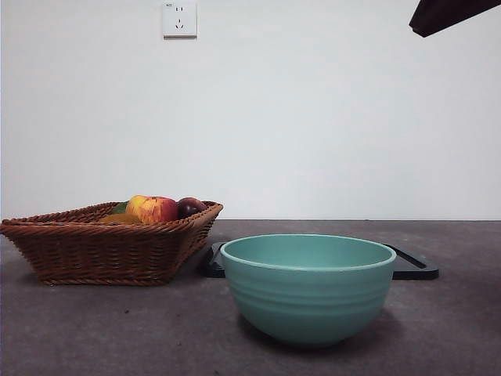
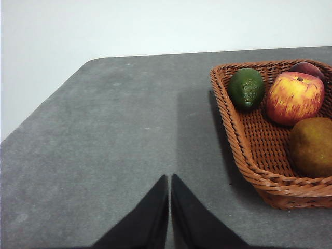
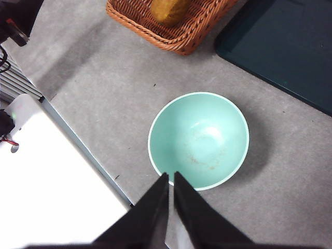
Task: Pick up the wifruite, put it on the bowl, pick up the plate, put it on desk
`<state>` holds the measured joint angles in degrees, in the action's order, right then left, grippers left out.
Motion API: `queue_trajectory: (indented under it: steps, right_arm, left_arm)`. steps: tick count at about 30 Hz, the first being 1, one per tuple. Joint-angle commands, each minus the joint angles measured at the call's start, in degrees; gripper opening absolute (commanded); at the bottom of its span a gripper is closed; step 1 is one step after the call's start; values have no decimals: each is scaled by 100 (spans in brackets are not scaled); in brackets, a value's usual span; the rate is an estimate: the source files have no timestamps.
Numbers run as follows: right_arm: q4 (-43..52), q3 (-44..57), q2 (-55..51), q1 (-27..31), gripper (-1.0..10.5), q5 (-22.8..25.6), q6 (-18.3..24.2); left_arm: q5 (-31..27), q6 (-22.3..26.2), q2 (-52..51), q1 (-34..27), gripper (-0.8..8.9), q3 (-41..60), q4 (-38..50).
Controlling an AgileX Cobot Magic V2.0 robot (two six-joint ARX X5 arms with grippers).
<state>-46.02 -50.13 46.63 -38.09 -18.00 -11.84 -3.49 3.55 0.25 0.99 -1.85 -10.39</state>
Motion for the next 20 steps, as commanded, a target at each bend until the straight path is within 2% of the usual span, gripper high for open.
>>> queue_trajectory:
  steps: [1,4,8,14,17,20]
  right_arm:
    - [72,-98,37,-42,6,7,90]
    - [133,-98,-11,2,6,96,455]
    - [713,-7,-164,459,6,643,861]
    - [1650,560,-820,1816,6,608,964]
    - [2393,1309,-1576,2839,6,627,1134]
    - [3130,2186,-2411,3432,6,667,1235]
  left_arm:
    - [-20,26,-9,-9,7,118,-33]
    - [-20,26,-9,-9,7,118,-33]
    - [-20,26,-9,-7,7,118,-35]
    - [-20,26,-9,-7,7,118,-33]
    - [-20,26,-9,-7,7,118,-33]
    - [-20,26,-9,-7,7,118,-35]
